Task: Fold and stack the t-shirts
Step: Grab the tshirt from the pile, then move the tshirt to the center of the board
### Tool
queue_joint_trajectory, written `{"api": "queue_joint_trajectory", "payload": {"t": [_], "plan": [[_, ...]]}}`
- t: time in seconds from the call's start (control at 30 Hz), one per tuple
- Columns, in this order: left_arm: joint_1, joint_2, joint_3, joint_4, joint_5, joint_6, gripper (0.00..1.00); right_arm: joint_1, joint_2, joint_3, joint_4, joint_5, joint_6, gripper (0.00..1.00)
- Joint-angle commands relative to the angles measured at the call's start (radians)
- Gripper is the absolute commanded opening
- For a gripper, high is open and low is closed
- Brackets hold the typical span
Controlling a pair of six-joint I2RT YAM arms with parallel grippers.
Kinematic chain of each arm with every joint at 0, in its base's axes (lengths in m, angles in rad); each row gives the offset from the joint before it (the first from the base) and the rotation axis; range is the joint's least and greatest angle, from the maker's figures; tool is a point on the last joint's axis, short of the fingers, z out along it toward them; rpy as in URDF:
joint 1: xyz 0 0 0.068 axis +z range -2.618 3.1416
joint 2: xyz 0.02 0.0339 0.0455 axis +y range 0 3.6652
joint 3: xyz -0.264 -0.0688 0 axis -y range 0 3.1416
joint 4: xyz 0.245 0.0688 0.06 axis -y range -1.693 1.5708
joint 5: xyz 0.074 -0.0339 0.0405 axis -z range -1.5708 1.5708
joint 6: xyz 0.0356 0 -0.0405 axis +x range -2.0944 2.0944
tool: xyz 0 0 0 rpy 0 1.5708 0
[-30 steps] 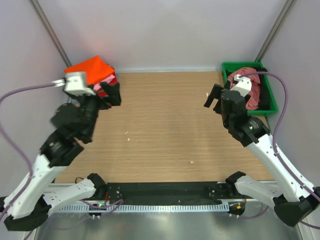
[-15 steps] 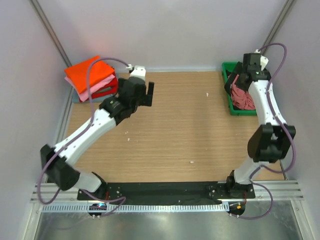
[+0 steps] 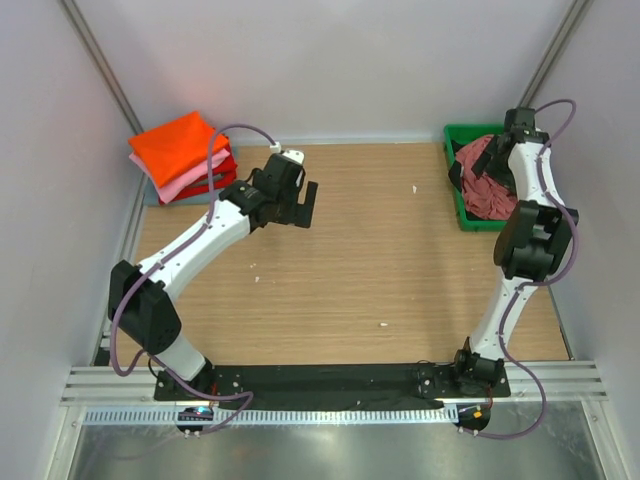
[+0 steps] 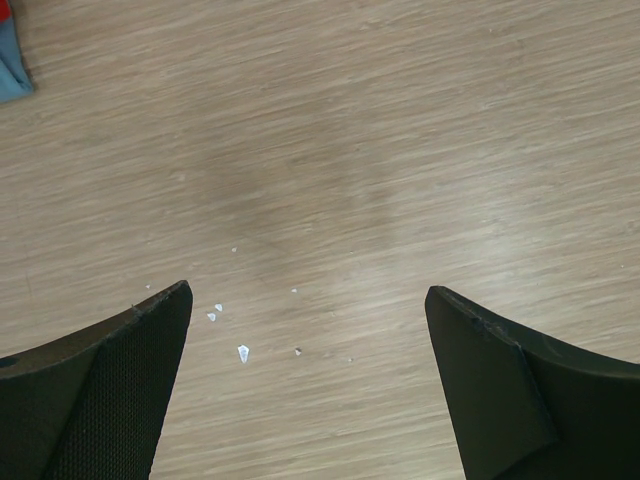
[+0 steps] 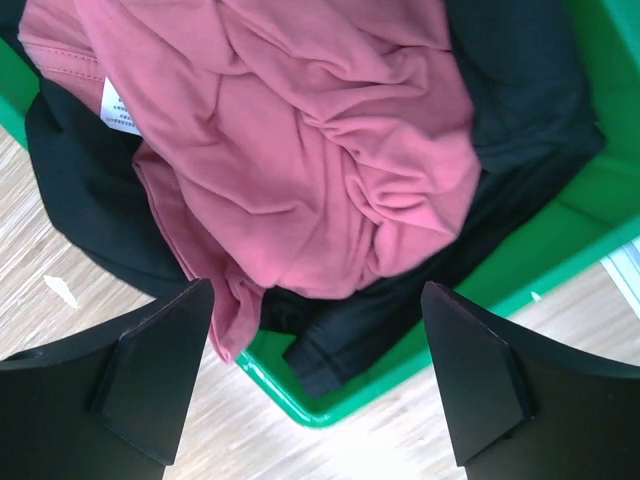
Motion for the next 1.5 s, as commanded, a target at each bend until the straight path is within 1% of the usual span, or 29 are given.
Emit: {"api": "queue_joint_trajectory", "payload": {"t": [0.0,0.2,0.27,0.37,0.43,0.53,0.57,0.63,0.67,0.73,0.77,0.8,0.93,1.0,1.03,1.07,1.13,1.17,1.2,1.27,1.3,1.33,1.37,1.4,1.43,1.47], "plan": [[0.004,-0.04,0.029,-0.019,-0.001,-0.016,1.0,0.01,0.044,0.064,-0.004,0.001,0.005,0.91],[0.004,-0.037,0.028,-0.025,-0.007,-0.013,1.0,0.002,0.135,0.095,0.009,-0.002,0.0,0.81],[0.004,-0.036,0.031,-0.031,-0.012,-0.011,1.0,0.002,0.153,0.11,0.014,-0.008,0.002,0.76],[0.005,-0.03,0.037,-0.039,-0.016,-0.011,1.0,0.002,0.182,0.122,0.017,-0.014,0.005,0.74],[0.007,-0.03,0.039,-0.04,-0.019,-0.011,1.0,0.002,0.196,0.122,0.02,-0.022,0.005,0.68],[0.01,-0.028,0.039,-0.04,-0.018,-0.013,1.0,0.001,0.207,0.119,0.025,-0.014,0.003,0.49],[0.01,-0.028,0.039,-0.042,-0.018,-0.013,1.0,0.002,0.208,0.119,0.029,-0.016,0.003,0.39],[0.011,-0.025,0.039,-0.043,-0.019,-0.014,1.0,0.002,0.205,0.124,0.026,-0.017,0.0,0.29],[0.011,-0.022,0.04,-0.043,-0.018,-0.014,1.0,0.002,0.202,0.127,0.025,-0.019,0.0,0.2],[0.011,-0.017,0.042,-0.047,-0.019,-0.014,1.0,0.002,0.187,0.142,0.016,-0.011,-0.003,0.14],[0.011,-0.016,0.042,-0.048,-0.022,-0.016,1.0,0.002,0.178,0.147,0.0,-0.01,-0.003,0.05],[0.011,-0.014,0.043,-0.05,-0.025,-0.014,1.0,0.002,0.165,0.151,-0.006,-0.008,-0.004,0.01],[0.011,-0.016,0.042,-0.051,-0.051,-0.011,1.0,0.016,0.083,0.196,-0.056,0.007,-0.004,0.01],[0.013,-0.024,0.037,-0.047,-0.071,-0.013,0.99,0.038,0.015,0.263,-0.107,0.018,-0.017,0.01],[0.013,-0.03,0.033,-0.044,-0.078,-0.011,1.0,0.068,-0.011,0.333,-0.13,0.016,-0.023,0.01],[0.015,-0.036,0.031,-0.04,-0.085,-0.011,1.0,0.085,-0.034,0.374,-0.177,-0.003,-0.026,0.01],[0.021,-0.066,0.013,-0.019,-0.101,-0.01,1.0,0.129,-0.12,0.473,-0.208,-0.033,-0.036,0.01],[0.022,-0.077,0.008,-0.01,-0.105,-0.007,1.0,0.181,-0.152,0.495,-0.222,-0.048,-0.037,0.01],[0.025,-0.1,0.002,0.005,-0.107,-0.003,1.0,0.205,-0.227,0.51,-0.221,-0.077,-0.037,0.01],[0.027,-0.122,-0.013,0.019,-0.128,0.01,1.0,0.238,-0.31,0.495,-0.19,-0.112,-0.021,0.01],[0.027,-0.129,-0.01,0.007,-0.139,0.018,1.0,0.239,-0.395,0.462,-0.166,-0.187,-0.008,0.01],[0.027,-0.142,-0.003,-0.008,-0.162,0.018,1.0,0.239,-0.448,0.351,-0.137,-0.21,0.002,0.01],[0.027,-0.151,0.023,-0.028,-0.168,0.017,1.0,0.239,-0.489,0.286,-0.085,-0.255,0.017,0.2],[0.027,-0.161,0.026,-0.06,-0.17,0.003,1.0,0.239,-0.526,0.215,-0.066,-0.258,0.025,0.52],[0.027,-0.195,0.025,-0.073,-0.161,-0.008,1.0,0.239,-0.592,0.069,-0.045,-0.266,0.023,0.99],[0.027,-0.214,0.008,-0.083,-0.15,-0.02,1.0,0.239,-0.612,-0.003,-0.049,-0.257,0.016,1.0]]}}
